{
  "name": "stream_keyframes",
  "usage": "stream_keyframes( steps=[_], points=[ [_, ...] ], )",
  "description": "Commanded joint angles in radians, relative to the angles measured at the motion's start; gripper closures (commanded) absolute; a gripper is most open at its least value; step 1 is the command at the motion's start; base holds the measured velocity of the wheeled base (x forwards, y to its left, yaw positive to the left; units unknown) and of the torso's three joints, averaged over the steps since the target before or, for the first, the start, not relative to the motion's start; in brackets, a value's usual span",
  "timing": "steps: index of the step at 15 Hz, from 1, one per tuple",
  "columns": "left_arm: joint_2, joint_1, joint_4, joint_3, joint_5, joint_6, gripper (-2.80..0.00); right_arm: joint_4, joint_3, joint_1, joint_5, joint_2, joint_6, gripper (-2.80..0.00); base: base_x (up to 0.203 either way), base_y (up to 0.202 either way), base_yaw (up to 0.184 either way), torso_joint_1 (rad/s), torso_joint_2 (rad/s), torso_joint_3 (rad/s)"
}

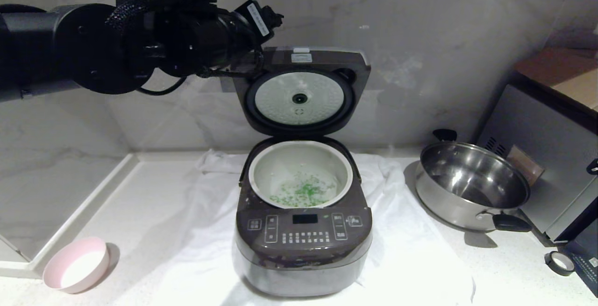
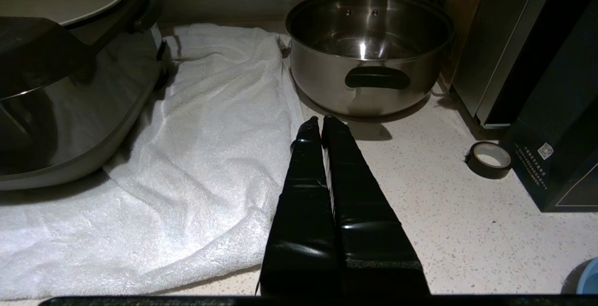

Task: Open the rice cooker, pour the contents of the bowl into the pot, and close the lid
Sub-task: Close the rice cooker

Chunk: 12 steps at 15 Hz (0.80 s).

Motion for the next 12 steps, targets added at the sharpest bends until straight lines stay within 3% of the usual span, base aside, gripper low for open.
stream_keyframes(
  steps=[1, 7, 12],
  points=[
    [-0.020, -0.005, 0.001, 0.012, -0.012, 0.018, -2.80, -0.001, 0.002, 0.000, 0.000, 0.000, 0.001, 0.00, 0.000, 0.000, 0.000, 0.000, 0.00, 0.000],
    [0.042, -0.012, -0.038, -0.033, -0.012, 0.039, -2.80, -0.001, 0.002, 0.000, 0.000, 0.000, 0.001, 0.00, 0.000, 0.000, 0.000, 0.000, 0.00, 0.000],
    [-0.018, -0.031, -0.037, 0.127, -0.029, 0.045, -2.80, -0.001, 0.002, 0.000, 0.000, 0.000, 0.000, 0.00, 0.000, 0.000, 0.000, 0.000, 0.00, 0.000]
  ],
)
